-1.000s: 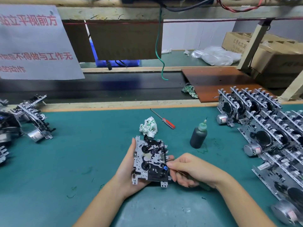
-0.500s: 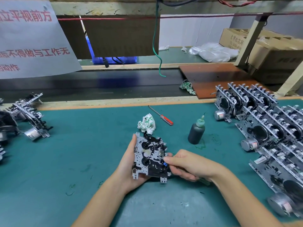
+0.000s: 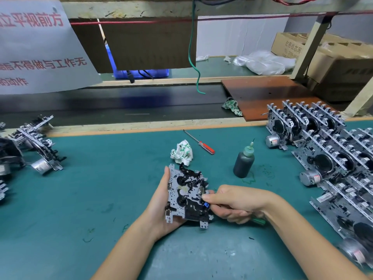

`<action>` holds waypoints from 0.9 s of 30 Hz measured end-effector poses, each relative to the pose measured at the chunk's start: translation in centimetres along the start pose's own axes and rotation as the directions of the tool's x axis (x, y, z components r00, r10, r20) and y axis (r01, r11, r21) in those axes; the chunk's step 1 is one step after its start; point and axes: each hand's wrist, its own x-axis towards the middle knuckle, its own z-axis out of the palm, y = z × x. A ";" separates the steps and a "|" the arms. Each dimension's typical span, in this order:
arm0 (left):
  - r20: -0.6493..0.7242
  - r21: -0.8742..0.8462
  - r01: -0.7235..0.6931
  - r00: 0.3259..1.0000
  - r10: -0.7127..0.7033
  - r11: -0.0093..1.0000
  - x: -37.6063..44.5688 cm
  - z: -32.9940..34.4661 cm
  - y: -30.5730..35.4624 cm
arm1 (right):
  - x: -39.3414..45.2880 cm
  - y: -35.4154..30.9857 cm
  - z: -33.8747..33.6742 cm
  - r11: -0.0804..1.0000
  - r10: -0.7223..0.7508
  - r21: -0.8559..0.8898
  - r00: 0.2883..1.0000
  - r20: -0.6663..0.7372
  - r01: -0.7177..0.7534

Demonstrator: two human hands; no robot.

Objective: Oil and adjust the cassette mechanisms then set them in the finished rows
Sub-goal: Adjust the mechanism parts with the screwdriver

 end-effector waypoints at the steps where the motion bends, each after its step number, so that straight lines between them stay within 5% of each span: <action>1: 0.002 0.002 0.000 1.000 0.000 1.000 0.0 0.0 0.0 | 0.0 0.0 -0.1 1.000 0.001 0.005 1.000 0.012 -0.001; 7: 0.059 -0.020 -0.020 0.998 0.021 1.000 -0.5 0.0 0.0 | 0.0 0.2 0.2 0.996 -0.070 0.054 0.995 -0.069 0.074; 17: 0.144 -0.413 -0.007 0.987 0.072 0.911 -2.1 0.7 0.3 | -0.7 1.8 -1.3 0.903 -0.169 0.310 0.910 -0.378 0.296; 20: 0.171 -0.398 -0.012 0.982 0.087 0.917 -2.0 0.4 0.2 | -0.8 1.7 -1.2 0.943 -0.181 0.161 0.853 -0.490 0.292; 23: 0.210 -0.267 -0.002 0.976 0.060 0.964 -1.9 0.0 0.1 | -0.9 1.9 -0.2 0.967 -0.234 -0.243 0.658 -0.715 0.080; 25: 0.245 -0.164 0.020 0.969 0.021 0.986 -2.0 -0.1 0.1 | -1.1 2.0 0.3 0.788 -0.338 -0.544 0.535 -0.774 -0.289; 27: 0.273 -0.052 0.036 0.962 -0.021 0.998 -2.0 -0.2 0.2 | -1.2 1.9 1.0 0.596 -0.532 -0.712 0.481 -0.697 -0.372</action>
